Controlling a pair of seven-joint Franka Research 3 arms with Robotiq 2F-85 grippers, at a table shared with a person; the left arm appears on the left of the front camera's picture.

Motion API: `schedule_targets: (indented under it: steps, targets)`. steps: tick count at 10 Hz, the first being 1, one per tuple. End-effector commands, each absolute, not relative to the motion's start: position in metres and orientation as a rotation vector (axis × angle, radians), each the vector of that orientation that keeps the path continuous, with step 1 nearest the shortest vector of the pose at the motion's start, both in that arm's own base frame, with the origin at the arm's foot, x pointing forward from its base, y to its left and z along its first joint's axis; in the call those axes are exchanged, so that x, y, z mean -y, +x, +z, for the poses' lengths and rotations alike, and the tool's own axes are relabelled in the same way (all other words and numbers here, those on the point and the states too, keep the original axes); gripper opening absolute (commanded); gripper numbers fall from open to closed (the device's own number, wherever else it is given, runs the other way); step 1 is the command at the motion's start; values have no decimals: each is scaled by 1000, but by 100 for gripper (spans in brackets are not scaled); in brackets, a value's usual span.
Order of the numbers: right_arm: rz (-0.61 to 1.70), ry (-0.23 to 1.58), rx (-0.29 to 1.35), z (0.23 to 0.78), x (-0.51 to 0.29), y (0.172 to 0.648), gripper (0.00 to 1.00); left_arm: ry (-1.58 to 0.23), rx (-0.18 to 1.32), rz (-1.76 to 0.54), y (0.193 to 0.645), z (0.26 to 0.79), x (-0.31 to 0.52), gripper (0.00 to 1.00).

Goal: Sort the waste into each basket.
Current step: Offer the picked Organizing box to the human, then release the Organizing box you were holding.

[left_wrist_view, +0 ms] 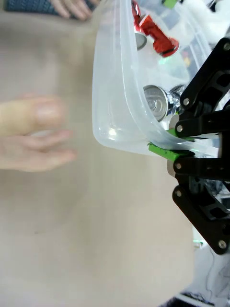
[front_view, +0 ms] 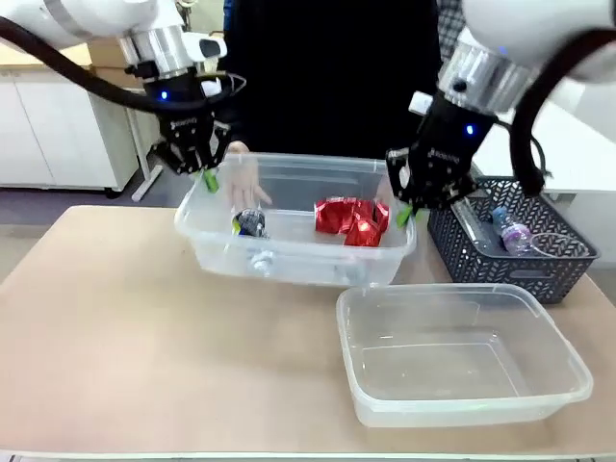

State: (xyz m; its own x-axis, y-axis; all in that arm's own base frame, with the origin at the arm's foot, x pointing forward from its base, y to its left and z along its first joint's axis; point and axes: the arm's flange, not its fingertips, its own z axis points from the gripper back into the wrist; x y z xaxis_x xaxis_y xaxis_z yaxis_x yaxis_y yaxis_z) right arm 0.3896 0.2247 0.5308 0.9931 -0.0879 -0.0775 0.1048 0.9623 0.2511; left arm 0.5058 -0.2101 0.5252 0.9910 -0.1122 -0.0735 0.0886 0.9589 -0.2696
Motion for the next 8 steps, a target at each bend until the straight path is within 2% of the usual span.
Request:
schedule_targets:
  steps: [1, 3, 4, 8]
  targets:
    - [-57, 301, -147, 525, -241, 427, 8, -337, -117, -55, 531, 511, 233, 6]
    - [-95, 326, -151, 507, -234, 434, 8, -276, -98, -92, 527, 512, 211, 6]
    - [-104, 263, -119, 512, -222, 435, 8, -276, -98, -92, 527, 512, 211, 6]
    - [-104, 263, -119, 512, -222, 435, 8, -276, -98, -92, 527, 512, 211, 6]
